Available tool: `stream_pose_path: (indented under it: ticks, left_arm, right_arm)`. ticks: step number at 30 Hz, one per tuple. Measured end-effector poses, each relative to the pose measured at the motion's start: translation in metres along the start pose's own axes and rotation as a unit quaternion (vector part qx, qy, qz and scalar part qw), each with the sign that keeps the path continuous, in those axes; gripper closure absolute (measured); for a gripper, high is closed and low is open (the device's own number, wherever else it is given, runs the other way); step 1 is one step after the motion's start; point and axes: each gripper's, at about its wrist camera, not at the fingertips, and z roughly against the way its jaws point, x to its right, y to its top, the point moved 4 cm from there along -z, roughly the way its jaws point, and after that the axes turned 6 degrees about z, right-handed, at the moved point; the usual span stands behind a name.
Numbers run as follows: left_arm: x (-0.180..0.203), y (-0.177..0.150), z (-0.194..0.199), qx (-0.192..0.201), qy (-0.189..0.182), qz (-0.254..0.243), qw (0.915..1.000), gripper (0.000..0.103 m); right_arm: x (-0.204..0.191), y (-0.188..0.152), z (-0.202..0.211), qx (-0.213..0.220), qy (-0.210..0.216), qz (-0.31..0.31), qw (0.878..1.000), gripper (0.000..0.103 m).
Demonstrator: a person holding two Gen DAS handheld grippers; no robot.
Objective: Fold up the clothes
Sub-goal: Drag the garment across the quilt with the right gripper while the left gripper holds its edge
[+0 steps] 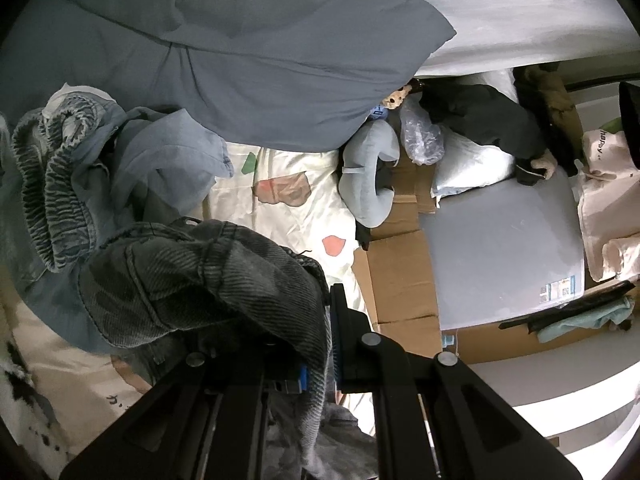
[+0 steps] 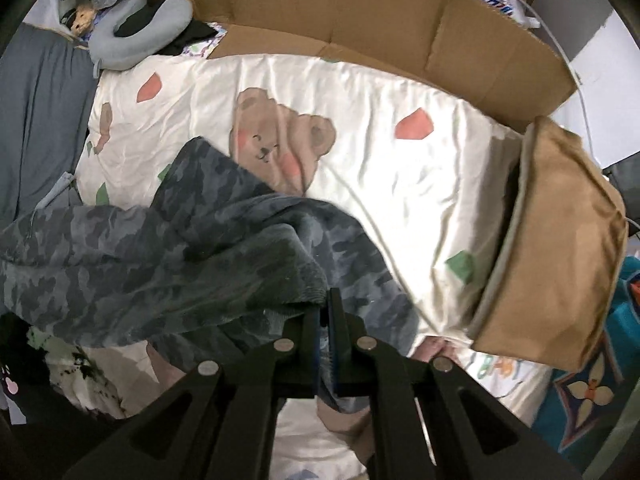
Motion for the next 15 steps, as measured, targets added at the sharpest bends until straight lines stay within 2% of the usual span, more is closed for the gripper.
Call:
stream_pose_path:
  ticks: [6,9,15]
  left_arm:
    - [0.001,-0.004,-0.001,-0.001,0.001,0.002,1.0,0.096]
    - [0.002,-0.001,-0.007,0.0,0.004,0.0,1.0,0.096]
    - [0.01,0.013,-0.026,0.002,0.008,-0.009,0.9999,0.096]
  right_arm:
    - [0.02,0.013,0.008,-0.003,-0.019,-0.017,1.0,0.1]
    - [0.025,0.022,0.005,-0.001,-0.015,-0.025,1.0,0.1]
    - [0.021,0.05,0.001,0.005,-0.021,-0.012,1.0,0.1]
